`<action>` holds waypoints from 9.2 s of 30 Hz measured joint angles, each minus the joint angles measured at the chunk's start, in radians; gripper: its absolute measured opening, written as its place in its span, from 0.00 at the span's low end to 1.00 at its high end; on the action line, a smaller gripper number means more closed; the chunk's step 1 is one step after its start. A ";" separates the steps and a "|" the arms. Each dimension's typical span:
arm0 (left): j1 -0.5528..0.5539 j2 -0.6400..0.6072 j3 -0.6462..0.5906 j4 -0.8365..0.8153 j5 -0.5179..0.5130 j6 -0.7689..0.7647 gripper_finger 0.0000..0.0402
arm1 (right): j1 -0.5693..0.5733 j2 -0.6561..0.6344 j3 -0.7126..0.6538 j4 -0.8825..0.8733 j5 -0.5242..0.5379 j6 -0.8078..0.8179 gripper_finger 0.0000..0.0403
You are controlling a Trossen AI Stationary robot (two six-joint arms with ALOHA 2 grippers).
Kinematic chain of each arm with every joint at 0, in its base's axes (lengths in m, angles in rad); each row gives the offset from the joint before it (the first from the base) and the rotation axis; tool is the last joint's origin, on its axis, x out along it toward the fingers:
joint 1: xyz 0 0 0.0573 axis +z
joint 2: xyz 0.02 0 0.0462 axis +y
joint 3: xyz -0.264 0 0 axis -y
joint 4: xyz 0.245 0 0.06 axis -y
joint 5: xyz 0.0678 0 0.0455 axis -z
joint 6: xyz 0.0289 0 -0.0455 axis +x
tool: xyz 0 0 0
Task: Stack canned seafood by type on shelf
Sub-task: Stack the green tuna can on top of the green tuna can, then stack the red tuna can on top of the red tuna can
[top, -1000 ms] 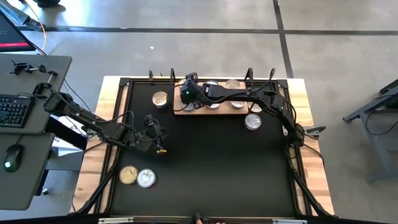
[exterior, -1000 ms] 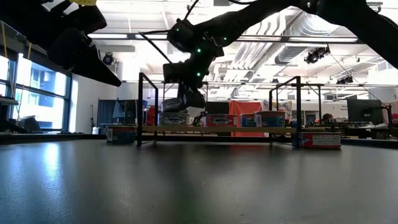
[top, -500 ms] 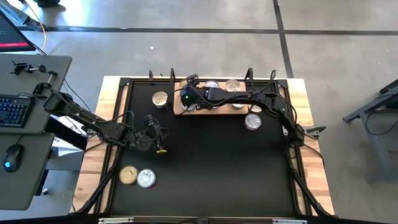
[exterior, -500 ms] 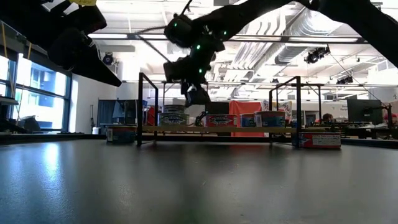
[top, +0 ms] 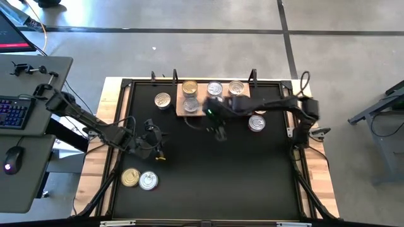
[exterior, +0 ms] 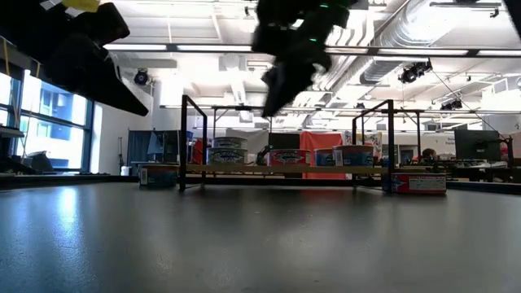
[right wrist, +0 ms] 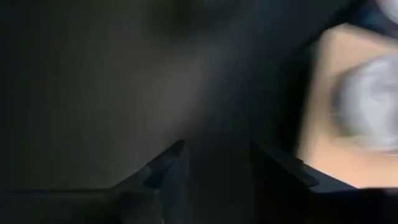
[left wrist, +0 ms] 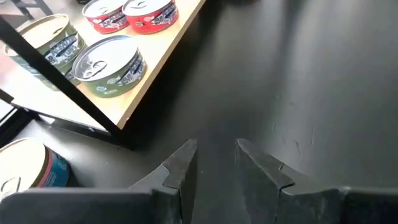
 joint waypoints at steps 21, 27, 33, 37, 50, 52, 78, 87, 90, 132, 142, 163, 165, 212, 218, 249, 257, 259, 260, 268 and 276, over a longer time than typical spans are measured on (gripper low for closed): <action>-0.003 0.000 0.103 0.102 -0.007 -0.046 0.19 | 0.479 -0.308 -0.896 1.163 0.528 0.485 0.22; -0.042 0.045 0.270 -0.371 0.343 -0.420 0.07 | 0.460 -0.301 -0.898 1.163 0.588 0.462 0.22; -0.172 0.113 0.276 -0.577 0.810 -0.906 0.01 | 0.425 -0.301 -0.898 1.164 0.593 0.414 0.22; -0.307 0.149 0.276 -0.583 0.938 -1.238 0.00 | 0.412 -0.301 -0.898 1.164 0.593 0.413 0.22; -0.379 0.335 0.233 -0.640 0.943 -1.267 0.00 | 0.408 -0.301 -0.898 1.173 0.592 0.410 0.22; -0.339 0.354 0.235 -0.641 0.940 -1.190 0.00 | 0.408 -0.301 -0.898 1.176 0.592 0.411 0.22; 0.078 0.361 0.241 -0.039 0.238 0.019 0.03 | 0.408 -0.301 -0.898 1.186 0.586 0.464 0.22; 0.072 0.472 0.212 0.132 0.304 0.380 0.30 | 0.408 -0.301 -0.898 1.186 0.586 0.467 0.22; 0.072 0.535 0.212 0.131 0.301 0.409 0.37 | 0.408 -0.300 -0.898 1.186 0.586 0.481 0.22; 0.049 0.608 0.483 -0.095 -0.095 0.523 0.00 | 0.408 -0.300 -0.898 1.180 0.586 0.481 0.22; 0.248 0.607 0.484 0.089 -0.162 0.802 0.00 | 0.408 -0.300 -0.898 1.178 0.586 0.481 0.22; 0.551 0.543 0.485 0.060 0.165 0.774 0.00 | 0.408 -0.300 -0.897 1.154 0.590 0.508 0.22; 0.563 0.538 0.485 0.039 0.196 0.750 0.00 | 0.408 -0.300 -0.897 1.155 0.590 0.507 0.22; 0.158 0.537 0.475 -0.059 -0.045 0.259 0.26 | 0.456 -0.662 -0.897 -0.168 0.837 1.446 0.22; 0.156 0.537 0.406 -0.040 -0.063 0.208 0.26 | 0.346 -0.662 -0.955 -0.080 0.819 1.437 0.22; 0.099 0.542 0.363 0.195 -0.044 0.330 0.26 | 0.447 -0.553 -0.735 -0.192 0.568 1.442 0.01; 0.099 0.542 0.363 0.195 -0.036 0.322 0.26 | 0.407 -0.551 -0.899 0.175 0.394 1.442 0.00; 0.099 0.542 0.363 0.196 -0.036 0.322 0.26 | 0.409 -0.550 -0.922 0.465 0.319 1.308 0.00; 0.099 0.542 0.363 0.196 -0.036 0.323 0.26 | 0.416 -0.551 -0.927 0.606 0.291 1.217 0.00; 0.100 0.547 0.363 0.229 0.039 0.349 0.26 | 0.458 -0.552 -0.865 0.859 0.292 0.895 0.00; 0.151 0.727 0.364 0.633 0.389 0.781 0.26 | 0.462 -0.535 -0.866 0.634 0.615 0.988 0.00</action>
